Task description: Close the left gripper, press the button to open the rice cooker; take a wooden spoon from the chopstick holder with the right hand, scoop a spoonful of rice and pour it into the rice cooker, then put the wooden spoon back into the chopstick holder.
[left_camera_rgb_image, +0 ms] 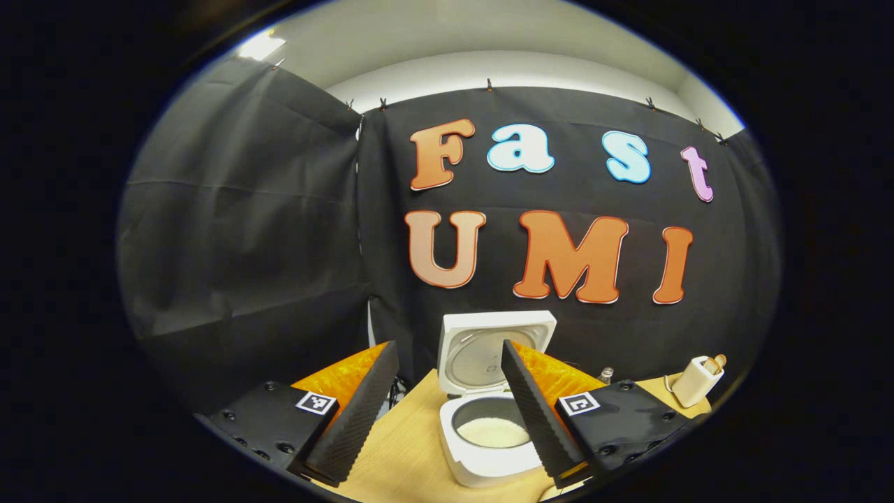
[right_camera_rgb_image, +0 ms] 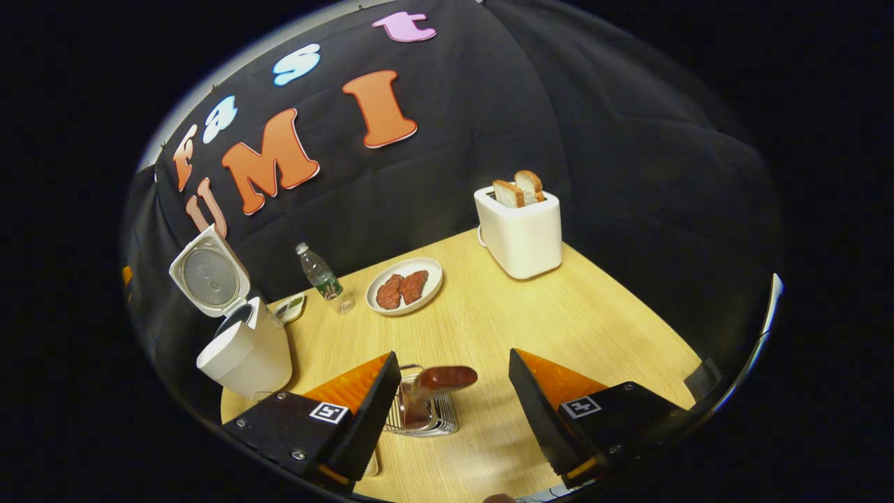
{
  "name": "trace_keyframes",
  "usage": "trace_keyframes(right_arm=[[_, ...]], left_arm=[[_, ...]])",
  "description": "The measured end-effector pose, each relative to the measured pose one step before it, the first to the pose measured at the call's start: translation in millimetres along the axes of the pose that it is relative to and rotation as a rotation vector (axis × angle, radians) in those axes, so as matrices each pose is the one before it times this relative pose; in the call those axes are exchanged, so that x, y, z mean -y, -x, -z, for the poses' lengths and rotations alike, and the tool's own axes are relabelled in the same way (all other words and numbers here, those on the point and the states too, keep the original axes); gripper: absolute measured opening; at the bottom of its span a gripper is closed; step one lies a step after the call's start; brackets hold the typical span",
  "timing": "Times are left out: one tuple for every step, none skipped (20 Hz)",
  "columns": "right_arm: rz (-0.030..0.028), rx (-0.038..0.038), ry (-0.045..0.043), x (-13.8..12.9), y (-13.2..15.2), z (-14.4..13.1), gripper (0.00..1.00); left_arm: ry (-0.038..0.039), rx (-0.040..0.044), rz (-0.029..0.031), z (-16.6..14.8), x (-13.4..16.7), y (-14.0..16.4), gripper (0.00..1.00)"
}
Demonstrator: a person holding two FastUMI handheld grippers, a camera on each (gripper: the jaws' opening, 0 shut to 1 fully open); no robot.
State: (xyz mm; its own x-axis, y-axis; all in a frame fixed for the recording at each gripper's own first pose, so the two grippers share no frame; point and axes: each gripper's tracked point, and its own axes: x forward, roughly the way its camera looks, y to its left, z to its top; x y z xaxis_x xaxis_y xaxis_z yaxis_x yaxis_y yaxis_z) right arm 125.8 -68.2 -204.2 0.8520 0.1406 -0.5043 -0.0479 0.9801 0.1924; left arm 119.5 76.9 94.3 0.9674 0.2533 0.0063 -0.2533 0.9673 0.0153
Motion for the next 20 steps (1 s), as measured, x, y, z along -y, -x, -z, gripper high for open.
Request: trace_keyframes(right_arm=[[0.01625, 0.02032, 0.01632, -0.73, 2.36, -11.56, 0.95], [0.00807, 0.01819, 0.01123, -2.01, 3.52, -12.51, 0.95], [-0.00088, 0.01502, 0.00256, -3.72, 4.59, -11.62, 0.95], [-0.00246, 0.01517, -0.00345, -4.32, 5.03, -12.05, 0.95], [0.00067, 0.00834, -0.00778, -3.97, 3.75, -9.40, 0.95], [0.00449, 0.00989, -0.01048, -2.76, 3.57, -7.54, 0.95], [-0.00295, 0.01571, -0.00587, -4.89, 4.35, -8.38, 0.95], [-0.00356, 0.01810, -0.00239, -5.66, 4.78, -9.12, 0.95], [-0.00453, 0.01809, 0.00320, -4.65, 4.18, -7.98, 0.95], [-0.00248, 0.01743, 0.00494, -2.53, 2.04, -5.45, 0.95], [0.00596, 0.01012, 0.00120, -1.19, 1.20, -5.61, 0.95], [0.00559, 0.00644, -0.00072, -0.97, 1.47, -2.84, 0.95], [0.00614, 0.00716, -0.00209, -1.02, 1.75, -3.28, 0.95], [0.00547, 0.00888, -0.00259, -0.80, 2.19, -3.67, 0.95], [0.00304, 0.00903, -0.00169, -1.29, 3.57, -3.86, 0.95], [0.00443, 0.00808, -0.00131, -1.16, 3.46, -2.92, 0.95], [0.00443, 0.01046, 0.00203, -0.57, 3.70, -4.68, 0.95], [0.00696, 0.01356, 0.00818, -0.06, 2.75, -5.50, 0.95], [0.01338, 0.01218, 0.01138, 1.61, 2.82, -5.50, 0.95], [0.01234, 0.01316, 0.01239, 3.11, 3.40, -6.34, 0.95]], left_arm=[[-0.00457, 0.01349, -0.00290, -10.65, 3.31, -12.93, 1.00], [0.00518, 0.01124, 0.00728, -10.78, 6.50, -13.43, 1.00], [0.01100, 0.00300, 0.01541, -8.91, 9.16, -13.21, 1.00], [0.01008, -0.00893, 0.01056, -4.39, 7.10, -13.66, 1.00], [0.00896, -0.00562, 0.01159, -6.33, 6.24, -14.93, 1.00], [0.01274, -0.00018, 0.01471, -7.45, 6.24, -17.58, 0.99], [0.01580, -0.00424, 0.01669, -5.96, 7.02, -17.30, 1.00], [0.01601, -0.00624, 0.01976, -2.56, 5.29, -16.74, 1.00], [0.00993, -0.01493, 0.02334, -2.81, 6.94, -18.86, 0.99], [0.00170, -0.01224, 0.00488, -1.01, 2.55, -20.25, 0.99], [-0.00900, -0.01827, 0.00412, -0.03, 1.64, -19.28, 1.00], [-0.01124, -0.01037, 0.00134, -2.10, 0.78, -18.69, 1.00], [-0.02078, -0.01308, -0.00343, 1.50, -0.24, -17.29, 1.00], [-0.02727, -0.01470, -0.00757, 3.44, -0.52, -17.24, 1.00], [-0.02203, -0.02281, -0.00299, 7.55, -0.89, -16.45, 1.00], [-0.00979, -0.02243, 0.00468, 8.89, 1.23, -15.40, 1.00], [-0.00524, -0.03015, -0.00309, 12.03, 0.08, -12.49, 1.00], [0.00685, -0.03523, 0.00538, 13.33, 1.68, -13.13, 1.00], [0.01500, -0.03326, 0.00916, 14.38, 0.38, -12.03, 1.00], [0.01570, -0.02736, 0.00380, 13.68, -1.47, -9.21, 1.00]])
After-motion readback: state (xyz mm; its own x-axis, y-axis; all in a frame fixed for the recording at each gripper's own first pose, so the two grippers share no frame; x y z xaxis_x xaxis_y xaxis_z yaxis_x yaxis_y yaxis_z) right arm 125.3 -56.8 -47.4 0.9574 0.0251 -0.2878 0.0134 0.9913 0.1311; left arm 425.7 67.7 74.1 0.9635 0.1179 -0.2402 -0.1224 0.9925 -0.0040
